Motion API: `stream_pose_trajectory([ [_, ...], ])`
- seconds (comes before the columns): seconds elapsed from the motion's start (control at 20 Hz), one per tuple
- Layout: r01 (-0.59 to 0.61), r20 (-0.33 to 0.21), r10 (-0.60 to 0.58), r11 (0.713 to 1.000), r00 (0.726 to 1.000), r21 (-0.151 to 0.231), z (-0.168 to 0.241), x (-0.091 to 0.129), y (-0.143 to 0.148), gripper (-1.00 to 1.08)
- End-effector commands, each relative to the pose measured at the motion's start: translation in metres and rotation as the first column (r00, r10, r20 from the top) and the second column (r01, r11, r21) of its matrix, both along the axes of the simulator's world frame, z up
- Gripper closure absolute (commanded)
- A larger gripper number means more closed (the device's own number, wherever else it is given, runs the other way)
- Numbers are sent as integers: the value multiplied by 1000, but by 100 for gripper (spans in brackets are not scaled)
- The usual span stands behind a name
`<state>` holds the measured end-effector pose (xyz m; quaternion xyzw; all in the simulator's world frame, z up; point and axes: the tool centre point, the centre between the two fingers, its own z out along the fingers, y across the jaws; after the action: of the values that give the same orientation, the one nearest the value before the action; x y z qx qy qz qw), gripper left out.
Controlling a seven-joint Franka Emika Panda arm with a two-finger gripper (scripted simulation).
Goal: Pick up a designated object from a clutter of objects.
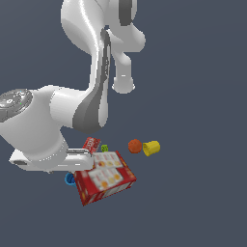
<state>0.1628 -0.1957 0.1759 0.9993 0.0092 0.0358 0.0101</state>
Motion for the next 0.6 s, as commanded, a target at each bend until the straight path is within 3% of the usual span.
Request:
stream_pose_trajectory([
  [0.0, -24, -73, 25, 999, 997, 26, -57, -12, 9, -92],
  [0.55, -28, -72, 29, 999, 997, 20, -86, -8, -15, -92],
])
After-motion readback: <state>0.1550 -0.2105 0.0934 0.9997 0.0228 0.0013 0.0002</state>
